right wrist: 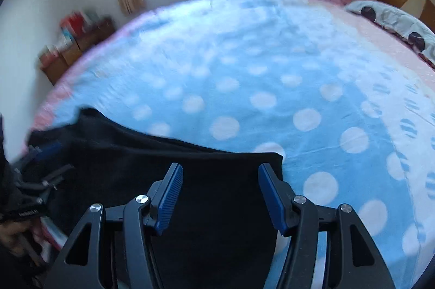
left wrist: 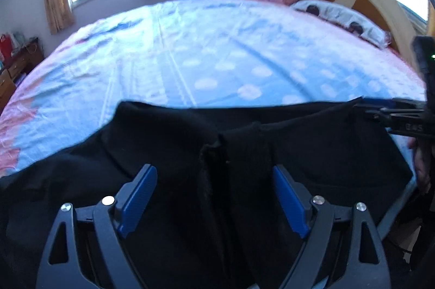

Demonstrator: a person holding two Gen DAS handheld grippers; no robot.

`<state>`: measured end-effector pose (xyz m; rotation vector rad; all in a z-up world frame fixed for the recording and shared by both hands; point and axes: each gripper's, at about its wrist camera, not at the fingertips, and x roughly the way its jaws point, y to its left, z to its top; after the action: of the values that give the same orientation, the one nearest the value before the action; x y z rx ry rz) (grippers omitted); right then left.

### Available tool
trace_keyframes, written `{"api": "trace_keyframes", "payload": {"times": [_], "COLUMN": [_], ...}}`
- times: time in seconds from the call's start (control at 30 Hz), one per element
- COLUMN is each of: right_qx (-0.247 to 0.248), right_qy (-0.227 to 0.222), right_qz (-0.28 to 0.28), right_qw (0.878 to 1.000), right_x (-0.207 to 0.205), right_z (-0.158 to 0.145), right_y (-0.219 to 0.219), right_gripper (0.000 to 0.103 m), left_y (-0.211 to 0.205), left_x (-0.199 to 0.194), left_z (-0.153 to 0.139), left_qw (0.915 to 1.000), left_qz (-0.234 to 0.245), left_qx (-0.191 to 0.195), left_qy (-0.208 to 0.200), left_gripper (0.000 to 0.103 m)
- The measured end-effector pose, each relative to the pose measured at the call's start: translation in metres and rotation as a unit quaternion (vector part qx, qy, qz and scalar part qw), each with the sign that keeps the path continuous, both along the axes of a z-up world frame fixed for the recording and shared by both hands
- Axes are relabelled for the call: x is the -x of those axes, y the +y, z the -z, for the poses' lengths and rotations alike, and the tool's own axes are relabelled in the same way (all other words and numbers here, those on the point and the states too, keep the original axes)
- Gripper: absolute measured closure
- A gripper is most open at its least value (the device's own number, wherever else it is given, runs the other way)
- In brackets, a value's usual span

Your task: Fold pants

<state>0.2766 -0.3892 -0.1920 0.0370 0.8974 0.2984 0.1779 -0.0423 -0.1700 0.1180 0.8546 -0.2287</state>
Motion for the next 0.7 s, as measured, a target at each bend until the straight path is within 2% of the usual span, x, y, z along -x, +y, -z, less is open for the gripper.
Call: {"api": "trace_keyframes", "payload": {"times": [0.1,0.2,0.3,0.4,0.47,0.57,0.7], "right_qx": [0.021,-0.003,-0.016,-0.025,-0.037,-0.003,0.035], "right_qy": [-0.004,-0.006,-0.020,-0.033,-0.025,-0.014,-0.001], "right_qz": [-0.011,-0.001,0.011,-0.002,-0.025,-0.045,-0.041], "right_qw": [1.000,1.000,1.000,0.999,0.999,0.999,0.999], "right_x": [-0.001,0.005,0.028,0.057,0.084,0.111,0.114], "right_z": [-0.001,-0.009,-0.021,-0.027,-0.022,-0.004,0.022], "right_y": [0.004,-0.004,-0.011,-0.011,-0.009,0.000,0.004], "right_gripper": [0.042,0.042,0.042,0.042,0.042,0.042,0.041], "left_y": [0.000,0.004,0.005,0.004,0.004,0.003,0.003], "left_x": [-0.003,0.001,0.001,0.001,0.000,0.000,0.000], "left_z": [0.006,0.008,0.008,0.008,0.009,0.010,0.013], "left_qw": [1.0000,0.9999,0.9999,0.9999,0.9999,0.9999,0.9999], "left_qz": [-0.002,-0.002,0.000,0.001,0.000,0.001,-0.001], "left_qx": [0.003,0.005,0.009,0.011,0.012,0.012,0.013], "left_qy": [0.007,0.011,0.013,0.012,0.010,0.008,0.008], "left_gripper": [0.013,0.013,0.013,0.013,0.012,0.011,0.006]}}
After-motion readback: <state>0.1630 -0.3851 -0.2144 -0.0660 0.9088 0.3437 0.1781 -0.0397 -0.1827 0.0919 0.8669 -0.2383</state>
